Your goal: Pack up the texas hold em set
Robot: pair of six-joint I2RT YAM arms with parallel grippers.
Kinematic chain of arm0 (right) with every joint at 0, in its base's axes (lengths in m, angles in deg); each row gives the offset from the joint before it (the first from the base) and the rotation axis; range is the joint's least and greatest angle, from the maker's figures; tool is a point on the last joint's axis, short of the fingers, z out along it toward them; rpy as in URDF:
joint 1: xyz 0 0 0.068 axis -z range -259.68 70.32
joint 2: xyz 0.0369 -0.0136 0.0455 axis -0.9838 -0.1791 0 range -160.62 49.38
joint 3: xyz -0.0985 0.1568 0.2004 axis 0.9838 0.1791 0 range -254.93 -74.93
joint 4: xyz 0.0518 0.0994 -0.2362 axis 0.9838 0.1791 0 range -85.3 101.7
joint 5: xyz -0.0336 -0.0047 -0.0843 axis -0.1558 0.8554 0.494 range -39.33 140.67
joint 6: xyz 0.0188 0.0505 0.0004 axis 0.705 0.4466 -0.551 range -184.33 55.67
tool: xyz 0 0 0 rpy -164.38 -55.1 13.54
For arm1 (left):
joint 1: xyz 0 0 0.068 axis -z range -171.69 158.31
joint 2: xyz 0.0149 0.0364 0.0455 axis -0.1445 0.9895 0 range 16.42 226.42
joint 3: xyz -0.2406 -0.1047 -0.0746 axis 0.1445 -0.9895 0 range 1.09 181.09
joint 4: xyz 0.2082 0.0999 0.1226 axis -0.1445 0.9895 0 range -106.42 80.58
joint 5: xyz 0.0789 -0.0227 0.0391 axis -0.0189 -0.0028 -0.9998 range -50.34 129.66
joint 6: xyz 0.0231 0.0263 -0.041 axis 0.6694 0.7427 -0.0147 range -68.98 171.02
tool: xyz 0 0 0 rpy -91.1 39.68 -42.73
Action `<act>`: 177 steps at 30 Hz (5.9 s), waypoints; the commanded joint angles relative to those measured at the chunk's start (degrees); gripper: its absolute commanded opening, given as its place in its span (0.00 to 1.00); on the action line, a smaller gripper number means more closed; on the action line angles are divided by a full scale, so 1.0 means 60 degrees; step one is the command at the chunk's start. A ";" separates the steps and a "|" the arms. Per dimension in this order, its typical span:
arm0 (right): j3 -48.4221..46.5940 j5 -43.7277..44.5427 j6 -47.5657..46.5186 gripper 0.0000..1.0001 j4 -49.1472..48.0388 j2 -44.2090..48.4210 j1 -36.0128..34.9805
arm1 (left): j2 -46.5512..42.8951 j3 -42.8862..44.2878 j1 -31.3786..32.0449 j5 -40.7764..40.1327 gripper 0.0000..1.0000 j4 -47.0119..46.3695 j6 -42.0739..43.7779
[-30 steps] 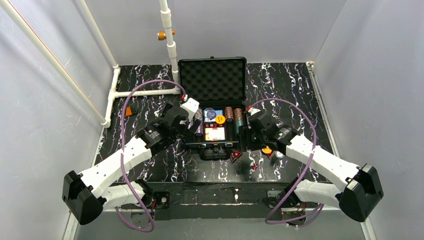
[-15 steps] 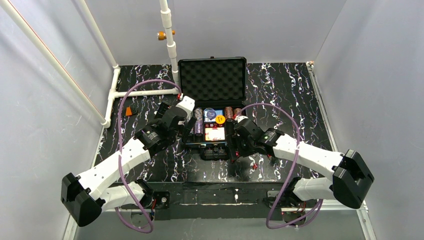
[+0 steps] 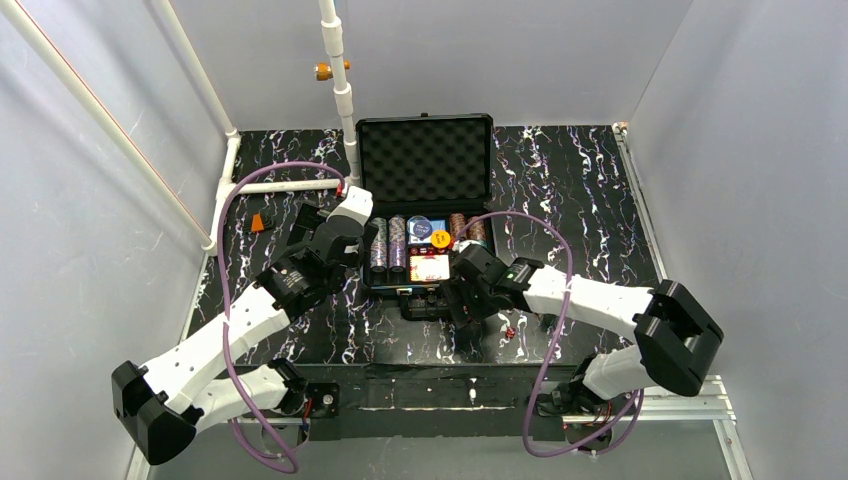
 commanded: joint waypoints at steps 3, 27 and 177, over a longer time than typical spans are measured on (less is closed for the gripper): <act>-0.0618 0.0454 -0.0084 0.89 -0.0188 -0.0425 -0.0087 | -0.0182 -0.0128 0.0042 -0.0502 0.98 -0.0106 0.0072; -0.0082 0.1485 0.0066 0.87 -0.0898 -0.1229 -0.0145 | -0.0115 -0.0132 0.0045 -0.0442 0.98 -0.0108 0.0123; -0.7118 0.2007 -0.0797 0.62 0.2062 -0.3498 0.0205 | -0.0644 -0.0301 0.0050 -0.0173 0.98 -0.0306 0.0167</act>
